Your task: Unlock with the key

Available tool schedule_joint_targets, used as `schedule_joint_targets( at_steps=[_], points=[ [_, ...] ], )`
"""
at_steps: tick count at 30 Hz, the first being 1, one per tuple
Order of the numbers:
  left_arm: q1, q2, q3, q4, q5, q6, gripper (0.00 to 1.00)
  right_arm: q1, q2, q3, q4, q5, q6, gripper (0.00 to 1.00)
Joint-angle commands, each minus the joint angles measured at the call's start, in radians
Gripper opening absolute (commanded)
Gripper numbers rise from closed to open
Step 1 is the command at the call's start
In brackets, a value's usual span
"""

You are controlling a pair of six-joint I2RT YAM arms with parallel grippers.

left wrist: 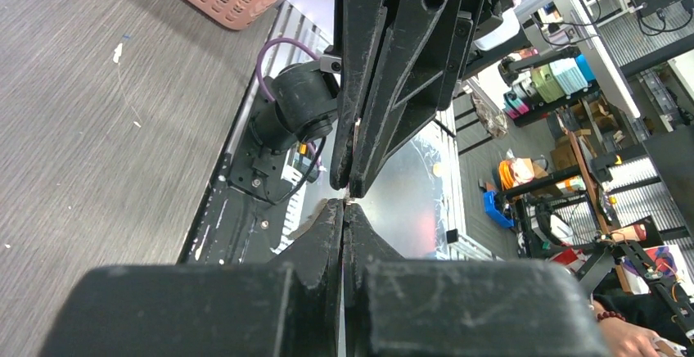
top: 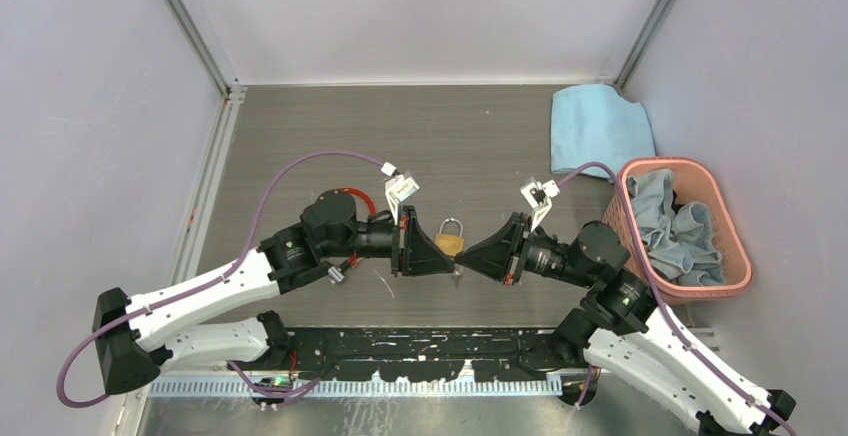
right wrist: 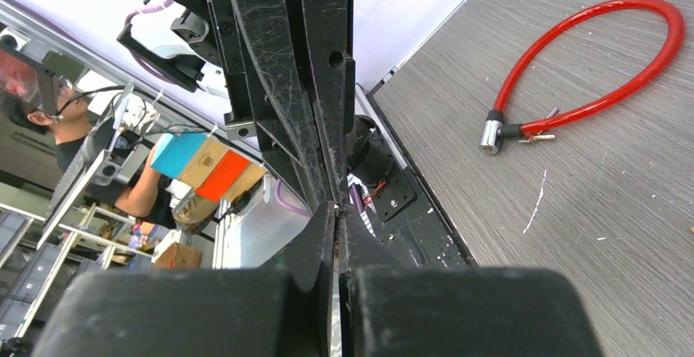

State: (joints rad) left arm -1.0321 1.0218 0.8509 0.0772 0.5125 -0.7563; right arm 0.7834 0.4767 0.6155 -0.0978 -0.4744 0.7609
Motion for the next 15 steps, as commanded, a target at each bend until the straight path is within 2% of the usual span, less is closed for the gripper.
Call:
schedule_joint_targets(
  at_steps=[1,5,7,12,15],
  points=[
    [-0.002,0.000,0.043,0.068,0.012,-0.006,0.00,-0.002,0.009,0.049,0.023,-0.004,-0.024,0.01],
    [-0.002,0.000,0.048,0.044,-0.005,0.010,0.00,-0.002,0.010,0.047,-0.001,0.027,-0.028,0.01],
    [-0.001,-0.001,0.063,-0.013,-0.055,0.035,0.04,-0.001,0.009,0.052,-0.033,0.066,-0.031,0.01],
    [-0.001,-0.002,0.109,-0.200,-0.204,0.131,0.44,-0.001,0.040,0.109,-0.198,0.231,-0.055,0.01],
    [-0.002,0.000,0.122,-0.259,-0.281,0.178,0.55,-0.001,0.079,0.159,-0.305,0.378,-0.051,0.01]
  ],
)
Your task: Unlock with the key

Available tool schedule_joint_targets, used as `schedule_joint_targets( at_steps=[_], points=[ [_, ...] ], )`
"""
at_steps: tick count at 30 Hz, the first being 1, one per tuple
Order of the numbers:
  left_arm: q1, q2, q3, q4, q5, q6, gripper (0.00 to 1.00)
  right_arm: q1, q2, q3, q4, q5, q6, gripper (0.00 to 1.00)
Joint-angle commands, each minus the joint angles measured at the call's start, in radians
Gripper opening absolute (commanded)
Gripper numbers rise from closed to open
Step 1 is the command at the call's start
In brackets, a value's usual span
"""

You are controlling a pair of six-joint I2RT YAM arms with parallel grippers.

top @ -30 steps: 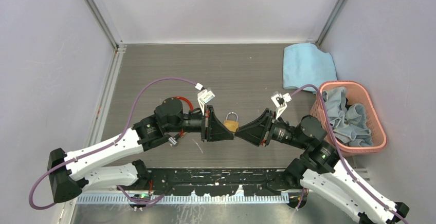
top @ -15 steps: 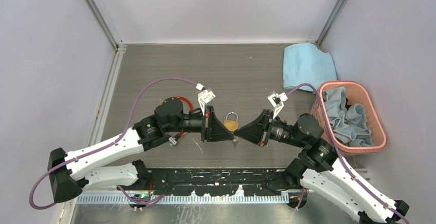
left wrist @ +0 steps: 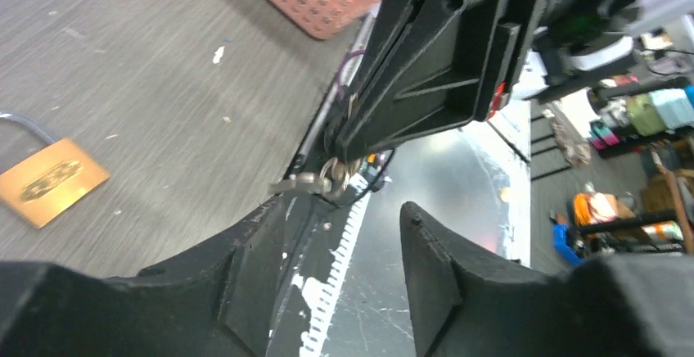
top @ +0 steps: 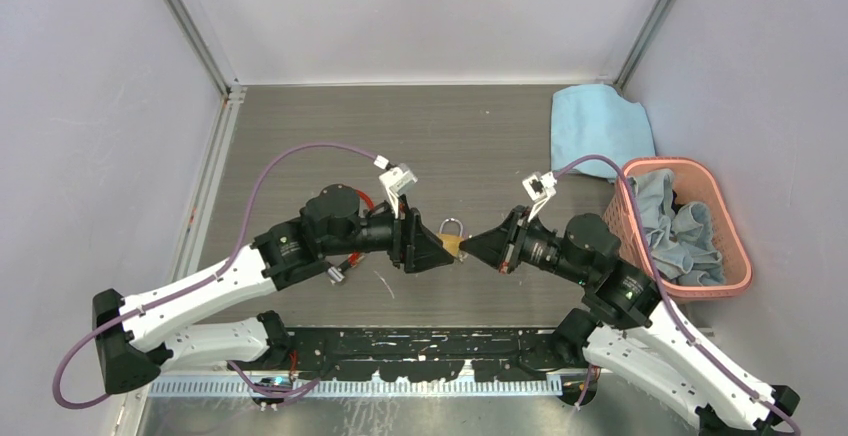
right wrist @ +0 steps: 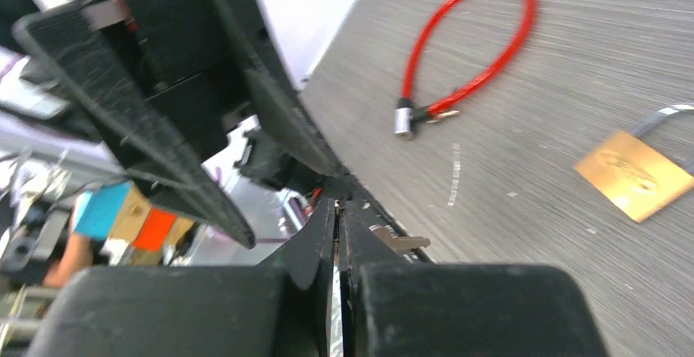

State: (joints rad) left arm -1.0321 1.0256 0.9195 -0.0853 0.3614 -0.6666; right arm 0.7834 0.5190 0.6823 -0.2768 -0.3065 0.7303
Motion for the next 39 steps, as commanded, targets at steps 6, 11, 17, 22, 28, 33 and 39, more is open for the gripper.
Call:
schedule_joint_targets(
  at_steps=[6,11,17,22,28,33,39],
  points=[
    [-0.006,0.040,0.048,-0.088,-0.253,0.153,0.56,0.000,0.157,0.207,-0.358,0.495,0.081,0.01],
    [-0.055,0.114,0.084,-0.080,-0.346,0.238,0.54,0.001,0.253,0.297,-0.473,0.587,0.192,0.01],
    [-0.117,0.208,0.135,-0.033,-0.456,0.325,0.52,0.022,0.320,0.371,-0.542,0.638,0.282,0.01],
    [-0.142,0.276,0.175,0.024,-0.468,0.373,0.50,0.062,0.350,0.418,-0.572,0.668,0.323,0.01],
    [-0.157,0.350,0.243,0.028,-0.491,0.410,0.48,0.145,0.385,0.468,-0.609,0.737,0.356,0.01],
    [-0.166,0.368,0.257,0.029,-0.545,0.431,0.45,0.181,0.406,0.474,-0.611,0.756,0.374,0.01],
    [-0.173,0.345,0.221,0.074,-0.569,0.432,0.32,0.192,0.413,0.474,-0.607,0.760,0.393,0.01]
  ],
)
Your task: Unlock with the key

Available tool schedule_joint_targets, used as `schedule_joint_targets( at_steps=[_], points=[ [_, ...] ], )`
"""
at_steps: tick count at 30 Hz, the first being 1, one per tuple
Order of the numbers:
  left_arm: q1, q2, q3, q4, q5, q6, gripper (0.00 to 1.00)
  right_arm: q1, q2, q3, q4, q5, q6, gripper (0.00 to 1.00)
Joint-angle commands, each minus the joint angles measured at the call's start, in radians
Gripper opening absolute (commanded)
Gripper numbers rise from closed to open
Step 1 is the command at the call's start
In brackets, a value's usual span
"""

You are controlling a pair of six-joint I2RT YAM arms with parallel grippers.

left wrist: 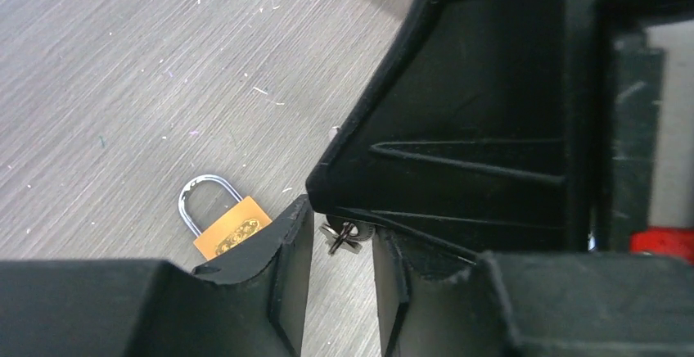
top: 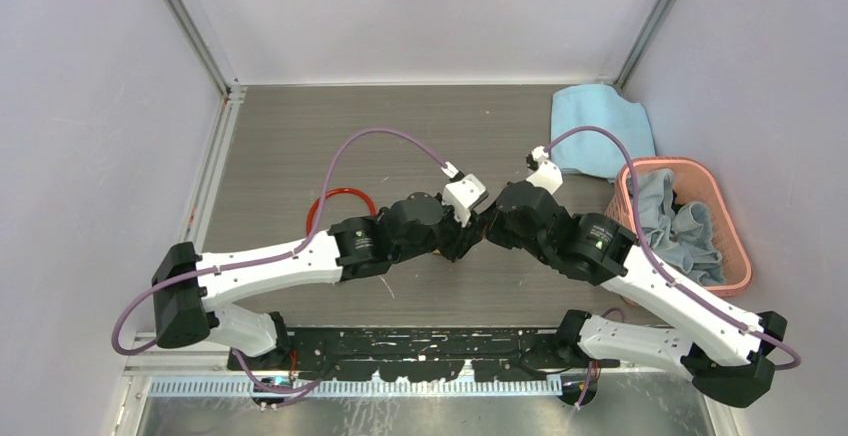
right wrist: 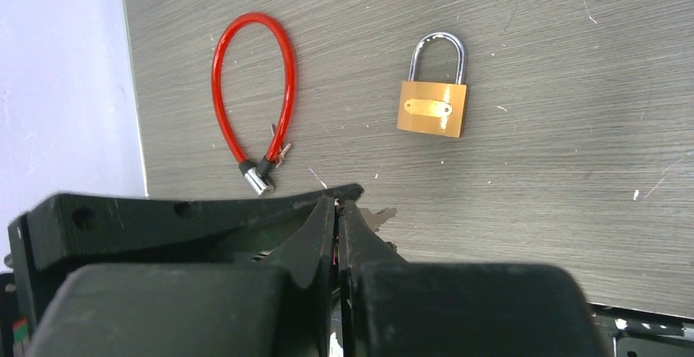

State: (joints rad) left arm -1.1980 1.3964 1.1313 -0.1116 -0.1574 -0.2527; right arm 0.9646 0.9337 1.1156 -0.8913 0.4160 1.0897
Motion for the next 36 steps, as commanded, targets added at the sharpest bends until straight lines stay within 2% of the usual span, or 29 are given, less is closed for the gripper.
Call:
schedule_joint_targets(
  at_steps=[1,5,13,16,24,28,31,36],
  points=[
    [-0.007,-0.028,0.003,0.105,-0.054,0.018,0.26,0.011,-0.001,0.041,0.009,0.035,0.039,0.01],
    [-0.009,-0.039,-0.015,0.138,-0.063,0.022,0.01,0.012,0.002,0.043,0.006,0.034,0.058,0.01],
    [-0.011,-0.072,-0.056,0.171,-0.050,0.022,0.00,0.012,-0.004,0.035,0.006,0.054,0.069,0.01],
    [-0.012,-0.085,-0.071,0.185,-0.029,0.014,0.00,0.012,-0.005,0.030,0.022,0.038,0.060,0.11],
    [-0.011,-0.130,-0.105,0.203,0.009,-0.017,0.00,0.013,-0.047,0.024,0.057,0.043,-0.005,0.49],
    [-0.010,-0.156,-0.121,0.215,0.052,-0.042,0.00,0.012,-0.100,0.006,0.134,0.018,-0.149,0.68],
    [0.003,-0.187,-0.138,0.239,0.129,-0.080,0.00,0.011,-0.175,-0.044,0.237,-0.048,-0.284,0.72],
    [0.066,-0.244,-0.160,0.276,0.354,-0.174,0.00,0.011,-0.296,-0.126,0.365,-0.231,-0.438,0.70]
  ],
)
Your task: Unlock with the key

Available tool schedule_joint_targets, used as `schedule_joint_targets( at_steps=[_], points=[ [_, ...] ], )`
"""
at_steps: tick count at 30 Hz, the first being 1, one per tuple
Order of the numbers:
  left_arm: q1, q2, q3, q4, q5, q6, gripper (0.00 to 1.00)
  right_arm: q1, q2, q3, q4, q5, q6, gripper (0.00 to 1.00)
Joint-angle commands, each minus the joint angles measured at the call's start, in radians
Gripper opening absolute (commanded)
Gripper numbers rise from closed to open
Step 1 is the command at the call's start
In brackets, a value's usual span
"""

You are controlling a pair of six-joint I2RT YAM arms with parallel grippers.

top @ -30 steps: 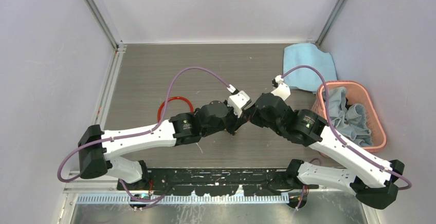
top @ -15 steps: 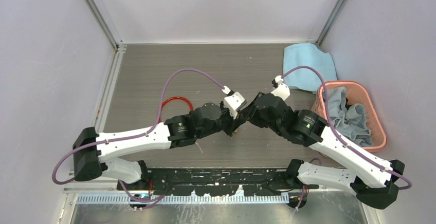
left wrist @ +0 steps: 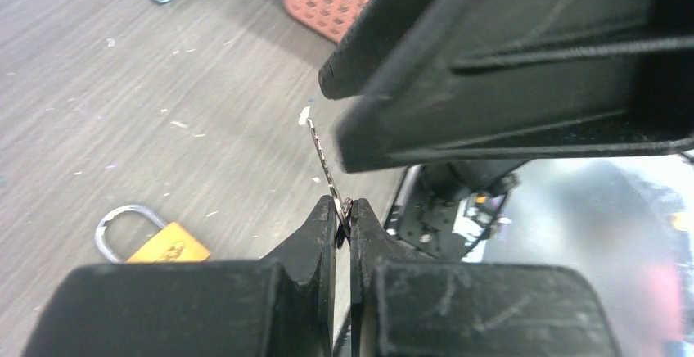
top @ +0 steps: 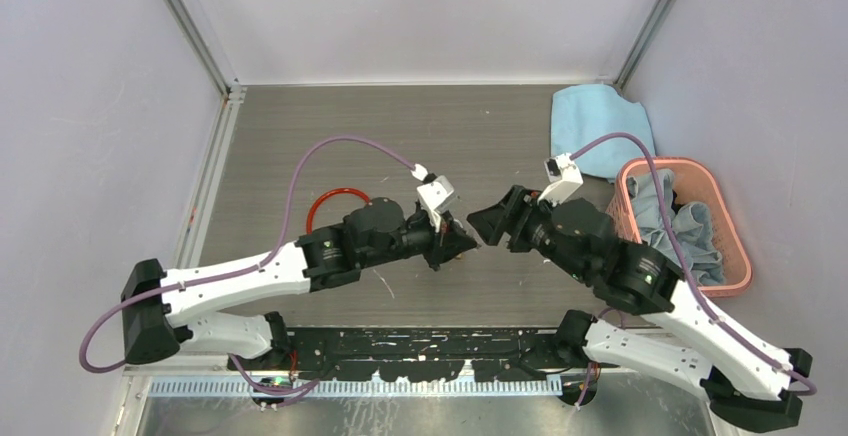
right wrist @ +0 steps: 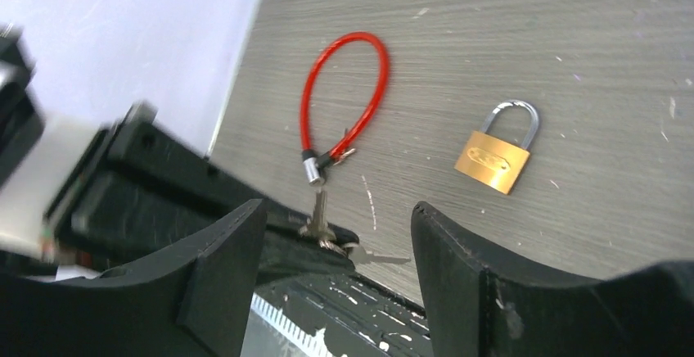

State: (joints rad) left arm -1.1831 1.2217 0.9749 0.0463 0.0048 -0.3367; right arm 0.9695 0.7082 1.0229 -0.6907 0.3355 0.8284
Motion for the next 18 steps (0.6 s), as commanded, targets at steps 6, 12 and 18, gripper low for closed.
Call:
schedule_joint_targets(
  at_steps=[6,12,18],
  points=[
    [0.103,-0.100,-0.008,0.174,0.414,-0.199,0.00,0.005,-0.131,-0.049,0.211,-0.355,-0.226,0.63],
    [0.110,-0.071,0.030,0.173,0.519,-0.265,0.00,0.006,-0.177,-0.056,0.289,-0.551,-0.220,0.59],
    [0.110,-0.065,0.036,0.235,0.617,-0.314,0.00,0.006,-0.180,-0.026,0.221,-0.463,-0.227,0.55]
  ],
)
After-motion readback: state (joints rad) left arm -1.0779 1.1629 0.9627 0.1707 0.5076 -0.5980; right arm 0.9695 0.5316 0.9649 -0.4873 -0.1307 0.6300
